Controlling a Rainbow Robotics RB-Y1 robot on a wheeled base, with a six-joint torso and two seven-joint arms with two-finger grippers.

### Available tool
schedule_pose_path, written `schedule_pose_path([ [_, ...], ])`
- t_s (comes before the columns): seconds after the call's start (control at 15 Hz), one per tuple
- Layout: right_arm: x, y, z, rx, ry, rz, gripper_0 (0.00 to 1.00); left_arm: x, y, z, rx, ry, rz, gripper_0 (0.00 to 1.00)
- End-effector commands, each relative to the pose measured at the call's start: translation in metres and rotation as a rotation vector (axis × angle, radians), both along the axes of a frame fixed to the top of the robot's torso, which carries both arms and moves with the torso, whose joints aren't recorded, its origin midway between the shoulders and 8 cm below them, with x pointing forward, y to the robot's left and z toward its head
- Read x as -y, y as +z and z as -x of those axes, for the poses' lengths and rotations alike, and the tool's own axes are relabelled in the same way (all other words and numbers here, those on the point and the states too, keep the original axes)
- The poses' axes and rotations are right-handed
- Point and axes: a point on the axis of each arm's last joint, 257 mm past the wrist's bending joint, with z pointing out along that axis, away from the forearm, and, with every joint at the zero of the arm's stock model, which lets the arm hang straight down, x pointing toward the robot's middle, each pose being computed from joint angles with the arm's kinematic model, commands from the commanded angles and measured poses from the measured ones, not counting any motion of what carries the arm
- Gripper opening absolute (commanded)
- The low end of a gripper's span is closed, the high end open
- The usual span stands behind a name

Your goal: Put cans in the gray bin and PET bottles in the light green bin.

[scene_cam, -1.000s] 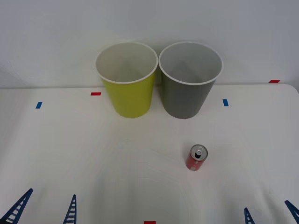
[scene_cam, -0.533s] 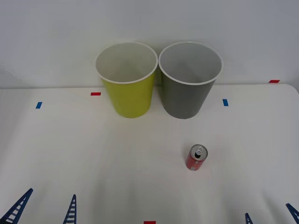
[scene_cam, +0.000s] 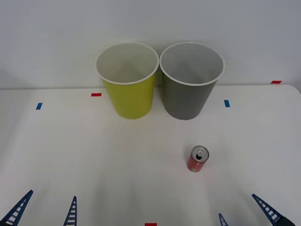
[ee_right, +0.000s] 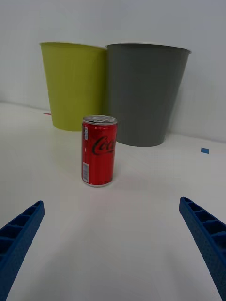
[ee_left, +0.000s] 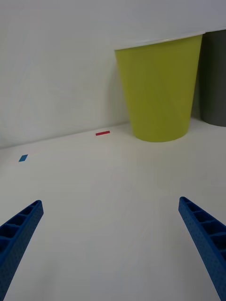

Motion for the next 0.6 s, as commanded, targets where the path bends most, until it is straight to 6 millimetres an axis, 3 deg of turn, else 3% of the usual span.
schedule_pose_path([
  [0.07, -0.015, -0.011, -0.033, 0.014, 0.006, 0.009, 1.0, 0.0, 0.0, 0.0, 0.0, 0.0, 0.0, 1.0],
  [0.2, -0.023, -0.006, -0.063, 0.026, 0.005, 0.018, 1.0, 0.0, 0.0, 0.0, 0.0, 0.0, 0.0, 1.0],
  [0.6, -0.043, 0.001, -0.09, 0.037, -0.021, -0.024, 1.0, 0.0, 0.0, 0.0, 0.0, 0.0, 0.0, 1.0],
])
